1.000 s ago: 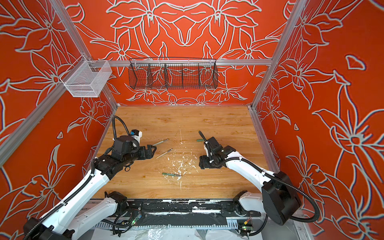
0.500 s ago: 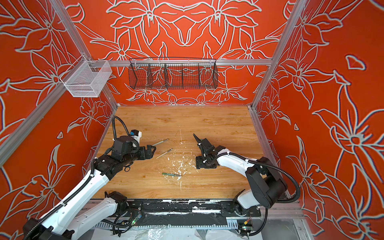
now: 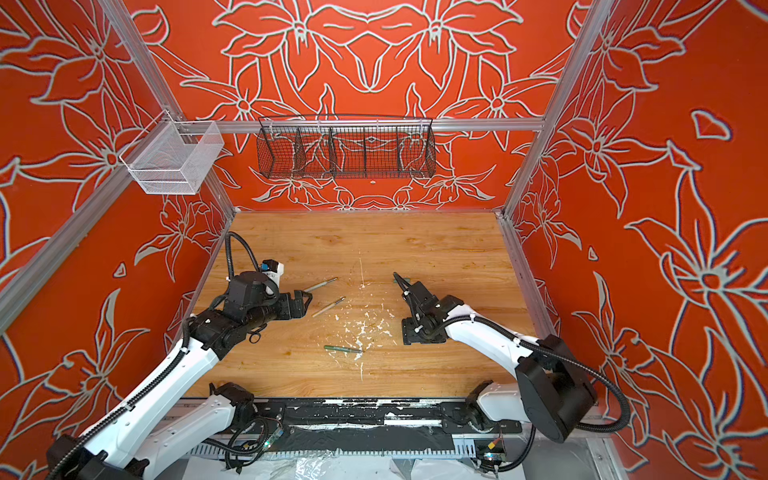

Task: Insert the pens into the pen caps
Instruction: 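Lower the right gripper over the pale green cap and close on it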

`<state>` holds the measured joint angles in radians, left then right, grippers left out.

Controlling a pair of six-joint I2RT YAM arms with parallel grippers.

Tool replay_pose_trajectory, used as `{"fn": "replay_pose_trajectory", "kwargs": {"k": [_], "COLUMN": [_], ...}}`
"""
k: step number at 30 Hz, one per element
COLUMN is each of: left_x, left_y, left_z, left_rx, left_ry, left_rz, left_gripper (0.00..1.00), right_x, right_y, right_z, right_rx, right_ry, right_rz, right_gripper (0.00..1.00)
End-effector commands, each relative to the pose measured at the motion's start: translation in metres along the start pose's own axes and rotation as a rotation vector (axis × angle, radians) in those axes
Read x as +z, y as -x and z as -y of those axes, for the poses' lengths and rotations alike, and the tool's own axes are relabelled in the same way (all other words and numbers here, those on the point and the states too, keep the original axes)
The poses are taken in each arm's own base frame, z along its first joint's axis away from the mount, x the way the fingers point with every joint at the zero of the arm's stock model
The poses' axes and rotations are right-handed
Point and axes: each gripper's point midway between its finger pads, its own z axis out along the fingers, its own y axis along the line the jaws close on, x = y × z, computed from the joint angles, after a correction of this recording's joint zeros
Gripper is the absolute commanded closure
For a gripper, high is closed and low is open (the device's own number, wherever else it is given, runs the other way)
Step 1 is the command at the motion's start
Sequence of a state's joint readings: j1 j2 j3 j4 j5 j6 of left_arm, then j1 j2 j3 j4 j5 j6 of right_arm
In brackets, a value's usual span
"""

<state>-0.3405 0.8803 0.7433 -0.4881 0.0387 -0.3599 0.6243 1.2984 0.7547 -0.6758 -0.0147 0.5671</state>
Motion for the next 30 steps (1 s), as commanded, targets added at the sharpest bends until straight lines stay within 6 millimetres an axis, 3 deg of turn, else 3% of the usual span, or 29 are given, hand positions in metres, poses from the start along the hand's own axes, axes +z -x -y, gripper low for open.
{"fn": "replay_pose_trajectory", "kwargs": {"k": [1,7,16,20,30], "left_x": [-0.004,-0.004,-0.002,-0.001,0.000], "left_y": [0.006,0.005,0.004,0.003,0.002], "left_z": [0.003,0.004,0.001,0.000,-0.001], "left_rx": [0.004,0.003,-0.004,0.004,0.004], "left_ry": [-0.004,-0.008,0.008,0.010,0.012], "left_rz": [0.009,0.010,0.013,0.011,0.007], "left_gripper": [0.03,0.03,0.03,0.03,0.03], "right_x": [-0.020,-0.021,0.001,0.010,0.024], "right_y": [0.006,0.014,0.020,0.021,0.017], "right_z": [0.020,0.040,0.029,0.026,0.031], "right_rx": [0.023,-0.009,-0.022,-0.036,-0.045], "right_ry": [-0.118,-0.284,-0.263,-0.262,-0.298], "right_rz": [0.044,0.015,-0.011,-0.032,-0.062], "right_gripper": [0.30,0.41,0.55,0.55,0.66]}}
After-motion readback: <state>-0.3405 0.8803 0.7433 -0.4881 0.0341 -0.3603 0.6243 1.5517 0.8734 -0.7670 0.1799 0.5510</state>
